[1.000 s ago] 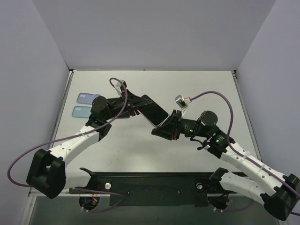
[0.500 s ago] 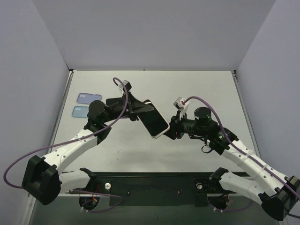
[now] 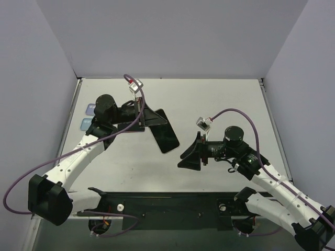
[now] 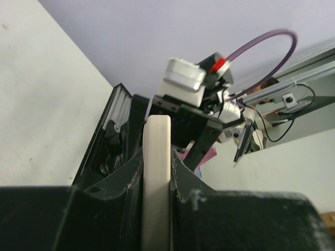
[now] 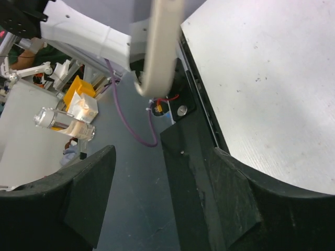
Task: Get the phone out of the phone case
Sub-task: Remove the phone case from the phone.
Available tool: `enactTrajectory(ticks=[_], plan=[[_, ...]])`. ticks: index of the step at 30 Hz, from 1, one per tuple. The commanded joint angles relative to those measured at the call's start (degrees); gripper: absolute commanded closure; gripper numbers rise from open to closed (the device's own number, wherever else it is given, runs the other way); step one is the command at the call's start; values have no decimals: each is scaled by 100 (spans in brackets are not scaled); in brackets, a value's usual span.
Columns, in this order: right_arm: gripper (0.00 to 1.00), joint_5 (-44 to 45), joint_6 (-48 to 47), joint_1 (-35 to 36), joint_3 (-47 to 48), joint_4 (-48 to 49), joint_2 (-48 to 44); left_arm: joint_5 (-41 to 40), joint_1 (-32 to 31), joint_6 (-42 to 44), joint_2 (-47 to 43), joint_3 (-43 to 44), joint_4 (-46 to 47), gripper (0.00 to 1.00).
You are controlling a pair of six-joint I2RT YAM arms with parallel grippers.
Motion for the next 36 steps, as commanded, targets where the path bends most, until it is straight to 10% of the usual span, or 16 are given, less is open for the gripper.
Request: enactTrajectory(ticks=[1, 14, 23, 33, 36], plan=[[34, -383, 200, 58, 488, 622, 133, 799, -6, 446, 9, 231, 229, 100], [72, -883, 421, 365, 893, 1360, 1029, 914, -14, 877, -193, 310, -370, 100], [89, -1060, -98, 401, 1129, 1036, 1223, 1300, -32, -598, -96, 257, 1098, 100], [86, -1191, -98, 471, 1350, 1122, 1487, 1450, -216, -503, -369, 371, 966, 100], [100, -1279, -212, 489, 1455, 939, 1531, 1502, -365, -564, -387, 380, 1045, 100]])
